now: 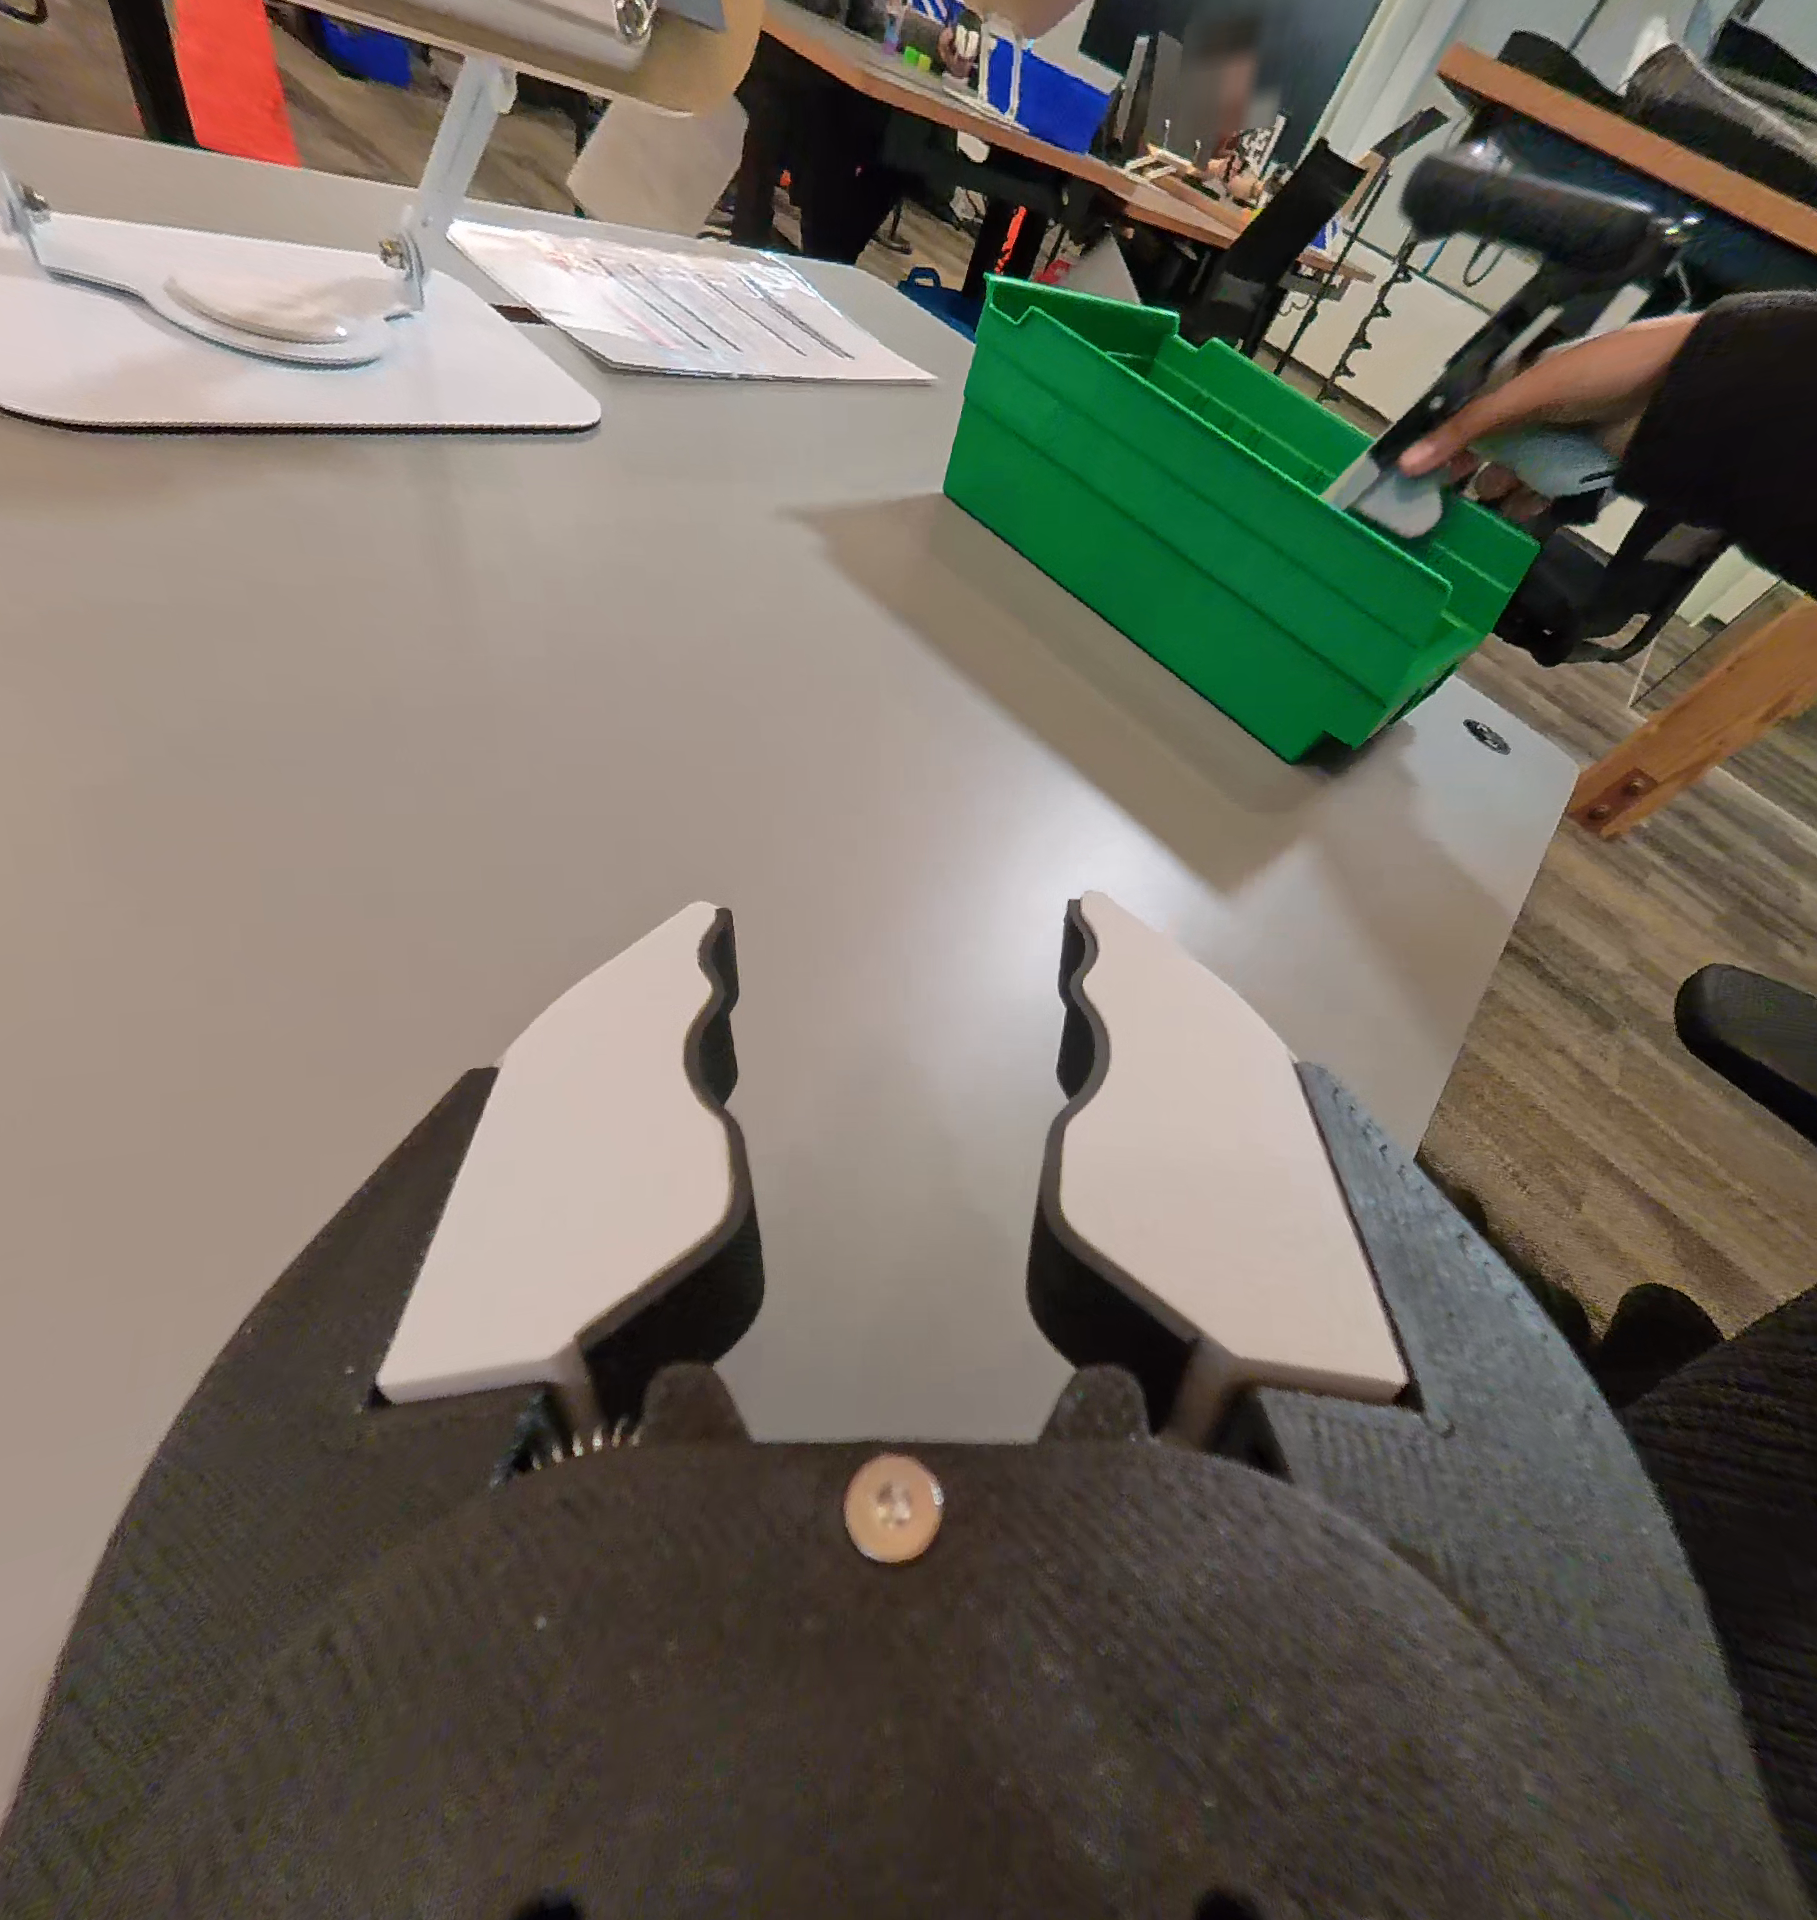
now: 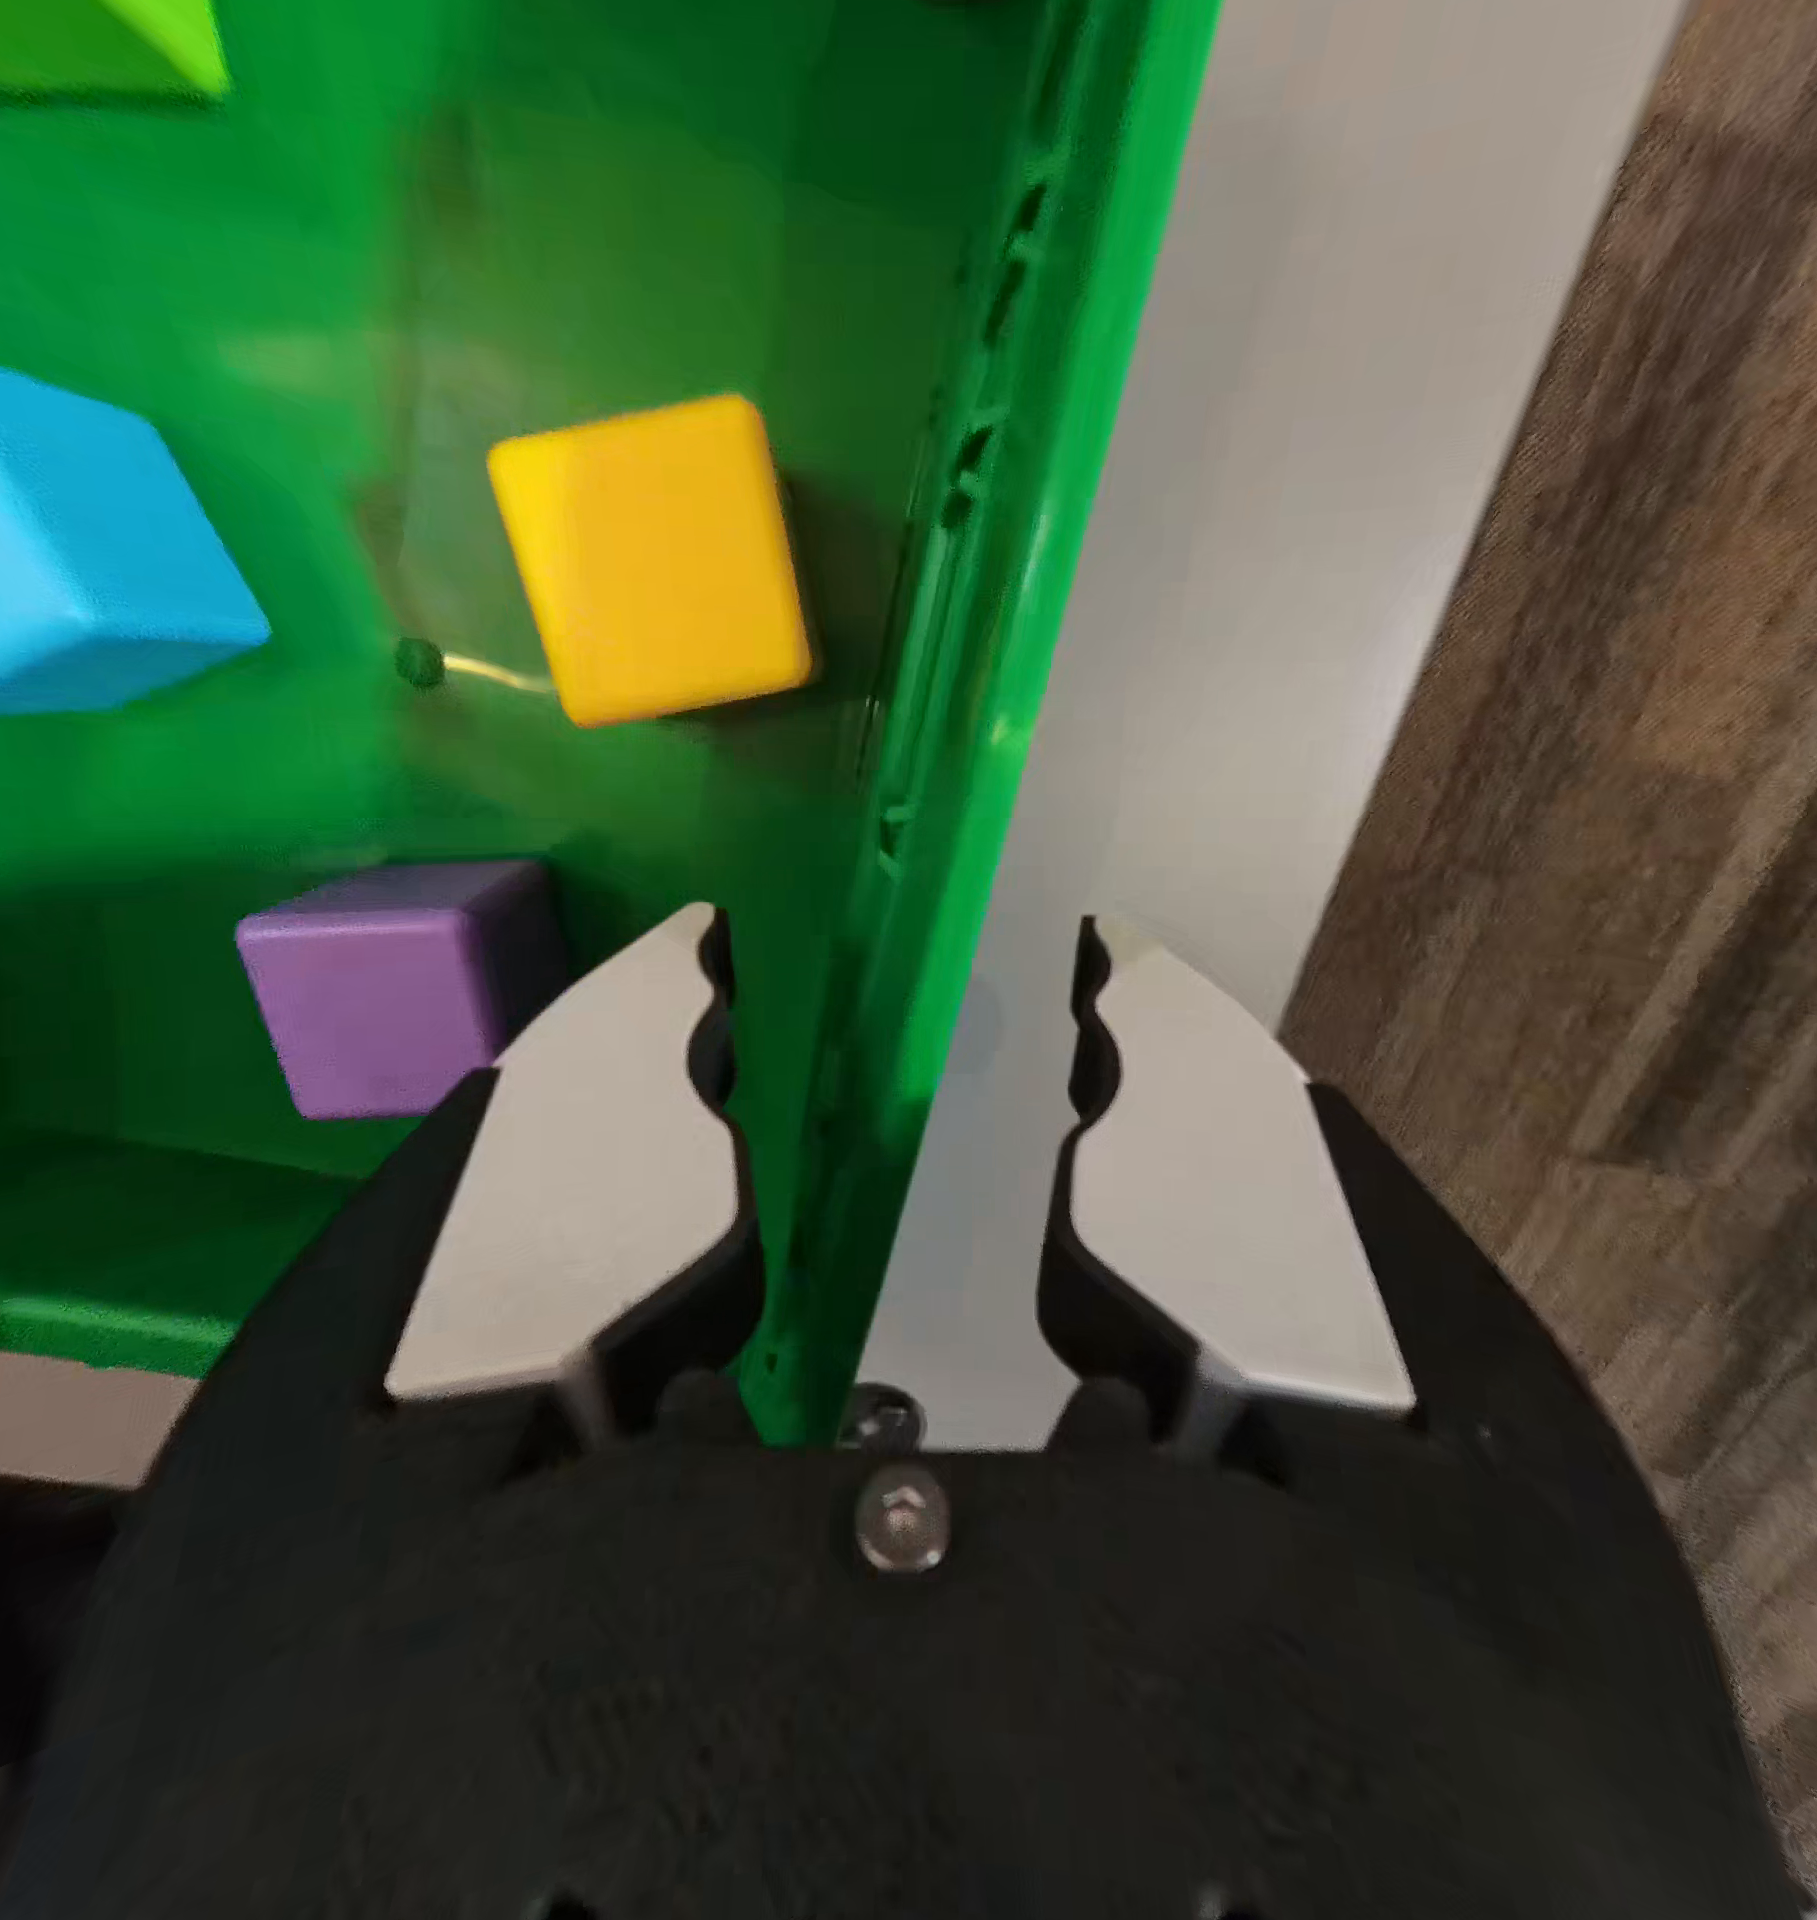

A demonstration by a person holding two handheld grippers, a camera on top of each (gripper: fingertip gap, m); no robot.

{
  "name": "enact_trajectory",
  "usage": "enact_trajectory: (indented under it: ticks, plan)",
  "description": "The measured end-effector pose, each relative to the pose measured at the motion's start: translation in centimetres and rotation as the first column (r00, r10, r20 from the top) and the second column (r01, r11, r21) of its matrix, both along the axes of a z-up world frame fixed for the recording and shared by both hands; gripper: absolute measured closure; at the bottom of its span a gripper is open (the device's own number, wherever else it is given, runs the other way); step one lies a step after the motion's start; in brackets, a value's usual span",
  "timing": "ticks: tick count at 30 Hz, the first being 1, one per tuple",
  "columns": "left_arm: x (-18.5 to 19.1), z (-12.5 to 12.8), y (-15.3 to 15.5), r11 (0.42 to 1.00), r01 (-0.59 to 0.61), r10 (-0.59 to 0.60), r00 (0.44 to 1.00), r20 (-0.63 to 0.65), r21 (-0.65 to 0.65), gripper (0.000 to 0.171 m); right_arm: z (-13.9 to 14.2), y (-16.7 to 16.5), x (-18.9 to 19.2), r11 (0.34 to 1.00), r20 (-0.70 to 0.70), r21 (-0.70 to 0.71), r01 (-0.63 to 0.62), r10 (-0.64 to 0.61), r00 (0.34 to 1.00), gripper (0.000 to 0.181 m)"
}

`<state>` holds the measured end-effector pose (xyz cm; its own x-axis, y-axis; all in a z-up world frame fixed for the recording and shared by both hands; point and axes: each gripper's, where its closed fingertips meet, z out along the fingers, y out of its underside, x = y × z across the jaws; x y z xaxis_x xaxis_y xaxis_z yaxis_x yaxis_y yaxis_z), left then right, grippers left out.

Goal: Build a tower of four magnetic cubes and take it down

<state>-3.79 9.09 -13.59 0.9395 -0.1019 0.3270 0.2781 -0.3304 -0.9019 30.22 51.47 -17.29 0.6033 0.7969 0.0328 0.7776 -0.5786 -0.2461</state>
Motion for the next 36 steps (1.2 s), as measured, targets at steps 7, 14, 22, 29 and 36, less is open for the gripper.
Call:
enact_trajectory:
  ticks: [7, 14, 22, 29, 36]
  plan:
    - [-0.5, 0.4, -0.2, 1.0, 0.002, -0.002, 0.999, 0.041, 0.016, 0.111, -1.7, -0.7, -0.4, 0.99, 0.029, -0.137, 0.013, -0.009, 1.0, 0.169]
    - [-1.1, 1.1, -0.2, 0.999, -0.025, 0.022, 0.998, 0.052, 0.04, 0.116, -1.6, -1.0, -0.8, 0.975, -0.041, -0.194, 0.105, -0.115, 0.993, 0.177]
    - [-5.5, 10.3, -3.6, 0.903, -0.267, 0.344, 0.918, -0.197, 0.336, 0.091, -0.5, -2.9, -1.7, 0.96, -0.029, -0.221, 0.171, -0.182, 0.983, 0.178]
    - [-15.2, 15.0, -12.3, 0.748, -0.559, 0.664, 0.623, -0.414, 0.358, 0.078, 1.2, -7.1, -6.9, 0.965, -0.087, -0.249, 0.088, -0.113, 0.99, 0.178]
    - [-22.8, 4.9, -15.4, 0.744, -0.663, 0.519, 0.651, -0.554, -0.082, 0.072, 1.3, -12.6, -14.6, 0.956, -0.144, -0.291, -0.043, 0.0, 0.99, 0.177]
